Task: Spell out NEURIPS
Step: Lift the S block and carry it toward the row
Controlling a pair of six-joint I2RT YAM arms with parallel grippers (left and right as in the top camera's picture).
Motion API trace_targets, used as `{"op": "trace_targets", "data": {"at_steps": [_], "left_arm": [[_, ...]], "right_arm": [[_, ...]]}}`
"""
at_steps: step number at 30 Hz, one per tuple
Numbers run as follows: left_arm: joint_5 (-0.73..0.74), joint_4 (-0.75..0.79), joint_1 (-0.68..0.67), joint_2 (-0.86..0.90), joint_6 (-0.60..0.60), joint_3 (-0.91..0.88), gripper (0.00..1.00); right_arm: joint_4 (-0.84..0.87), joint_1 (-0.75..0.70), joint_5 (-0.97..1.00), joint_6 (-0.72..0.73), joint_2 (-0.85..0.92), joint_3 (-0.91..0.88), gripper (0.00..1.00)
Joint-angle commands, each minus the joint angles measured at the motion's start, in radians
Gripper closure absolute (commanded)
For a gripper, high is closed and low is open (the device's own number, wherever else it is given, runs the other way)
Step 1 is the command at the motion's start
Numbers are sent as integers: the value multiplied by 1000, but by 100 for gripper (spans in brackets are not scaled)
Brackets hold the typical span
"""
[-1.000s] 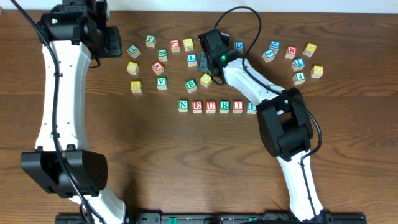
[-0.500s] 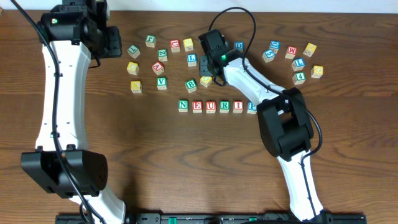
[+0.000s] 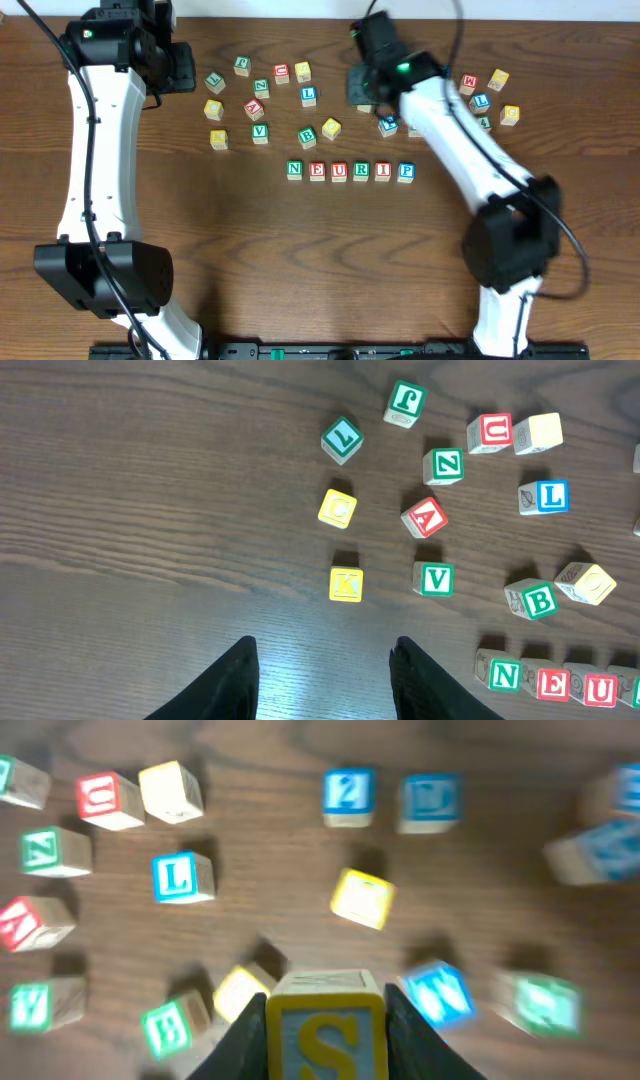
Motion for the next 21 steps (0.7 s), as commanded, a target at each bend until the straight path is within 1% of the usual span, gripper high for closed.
{"op": "trace_targets", "data": {"at_steps": [1, 4, 8, 11, 15, 21], "left_arm": [[-8, 0, -3, 0, -1, 15, 58], [-8, 0, -3, 0, -1, 15, 57], [-8, 0, -3, 0, -1, 15, 57], [-8, 0, -3, 0, -1, 15, 57], [-8, 0, -3, 0, -1, 15, 57], [-8, 0, -3, 0, -1, 15, 57]], "right_arm": [[-93, -32, 14, -29, -82, 18, 78], [-229, -69, 14, -35, -121, 17, 78], [-396, -129, 16, -35, -130, 17, 76], [-464, -174, 43, -35, -126, -8, 75], [-446, -214, 42, -35, -126, -88, 75], [-323, -220, 36, -35, -126, -264, 76]]}}
